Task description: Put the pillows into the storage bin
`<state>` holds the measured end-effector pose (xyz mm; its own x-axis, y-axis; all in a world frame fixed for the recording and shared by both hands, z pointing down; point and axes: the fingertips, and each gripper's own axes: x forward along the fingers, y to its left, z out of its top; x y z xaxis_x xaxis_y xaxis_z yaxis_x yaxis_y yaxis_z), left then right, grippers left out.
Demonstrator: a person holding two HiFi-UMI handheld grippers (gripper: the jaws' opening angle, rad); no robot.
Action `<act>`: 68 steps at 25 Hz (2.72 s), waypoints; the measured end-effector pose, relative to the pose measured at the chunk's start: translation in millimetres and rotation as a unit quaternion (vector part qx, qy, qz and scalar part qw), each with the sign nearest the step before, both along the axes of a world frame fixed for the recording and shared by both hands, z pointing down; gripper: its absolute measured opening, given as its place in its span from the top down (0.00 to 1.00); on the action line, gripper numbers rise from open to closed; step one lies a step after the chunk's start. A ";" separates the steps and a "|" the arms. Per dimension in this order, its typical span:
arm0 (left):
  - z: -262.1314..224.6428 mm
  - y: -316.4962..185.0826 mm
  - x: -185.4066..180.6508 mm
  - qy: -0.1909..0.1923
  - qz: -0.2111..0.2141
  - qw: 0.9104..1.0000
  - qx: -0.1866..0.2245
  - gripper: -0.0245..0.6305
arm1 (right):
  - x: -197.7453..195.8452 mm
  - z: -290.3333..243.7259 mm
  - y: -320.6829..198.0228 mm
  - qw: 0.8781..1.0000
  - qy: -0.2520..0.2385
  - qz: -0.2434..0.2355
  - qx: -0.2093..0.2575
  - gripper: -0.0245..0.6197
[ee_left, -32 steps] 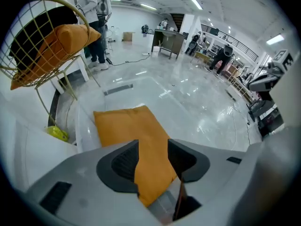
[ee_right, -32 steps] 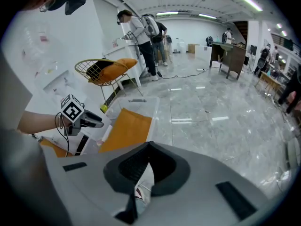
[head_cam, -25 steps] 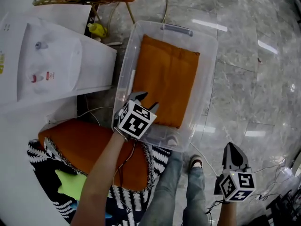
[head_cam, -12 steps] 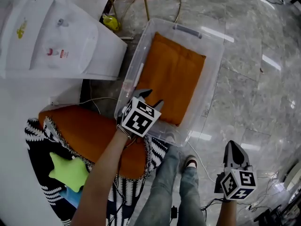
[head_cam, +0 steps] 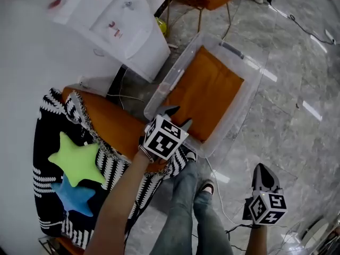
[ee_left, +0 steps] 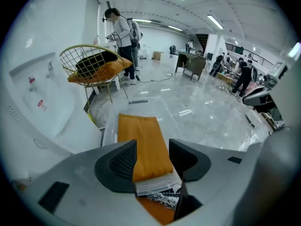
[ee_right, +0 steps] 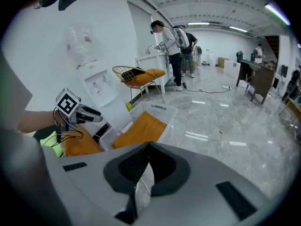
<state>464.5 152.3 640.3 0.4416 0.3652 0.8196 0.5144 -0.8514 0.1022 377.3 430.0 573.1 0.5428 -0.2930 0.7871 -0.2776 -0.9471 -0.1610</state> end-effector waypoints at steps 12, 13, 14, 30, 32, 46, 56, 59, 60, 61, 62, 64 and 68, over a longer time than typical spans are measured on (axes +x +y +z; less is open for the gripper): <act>-93.9 -56.1 -148.5 0.054 -0.144 0.988 -0.030 0.65 | -73.5 -59.6 -68.8 0.986 0.026 -0.163 0.006 0.96; -100.0 -66.4 -161.9 0.058 -0.165 0.984 -0.036 0.65 | -78.6 -60.8 -79.9 0.984 0.026 -0.176 0.009 0.96; -105.0 -76.8 -175.6 0.061 -0.184 0.980 -0.042 0.65 | -84.4 -61.0 -91.5 0.982 0.025 -0.188 0.011 0.96; -63.4 -276.2 -456.4 0.051 -0.443 0.894 -0.046 0.65 | -223.3 -35.7 -317.3 0.916 0.004 -0.402 0.000 0.96; -51.7 -294.9 -495.0 0.043 -0.469 0.881 -0.046 0.65 | -245.2 -26.7 -341.2 0.904 -0.003 -0.428 -0.006 0.96; 11.0 -375.7 -735.0 0.005 -0.618 0.785 -0.048 0.65 | -425.9 16.7 -486.2 0.810 -0.043 -0.585 -0.023 0.96; 52.8 -400.7 -805.6 -0.013 -0.651 0.757 -0.056 0.65 | -462.5 38.0 -528.8 0.792 -0.045 -0.606 -0.046 0.96; 64.8 -404.1 -815.0 -0.028 -0.644 0.763 -0.058 0.65 | -474.3 41.2 -532.0 0.794 -0.053 -0.604 -0.048 0.96; 69.9 -407.1 -817.3 -0.032 -0.640 0.766 -0.053 0.65 | -477.1 43.2 -533.5 0.794 -0.055 -0.603 -0.049 0.96; 75.3 -411.3 -818.9 -0.035 -0.636 0.769 -0.047 0.65 | -478.8 46.2 -535.1 0.795 -0.056 -0.602 -0.050 0.96; 80.5 -416.0 -819.8 -0.037 -0.633 0.772 -0.042 0.65 | -479.5 50.2 -536.0 0.795 -0.058 -0.602 -0.051 0.96; 89.6 -423.4 -820.3 -0.039 -0.630 0.775 -0.036 0.64 | -480.1 60.4 -533.3 0.796 -0.062 -0.599 -0.052 0.96; 101.4 -430.4 -818.4 -0.045 -0.617 0.785 -0.029 0.64 | -481.1 76.8 -523.1 0.799 -0.072 -0.594 -0.057 0.96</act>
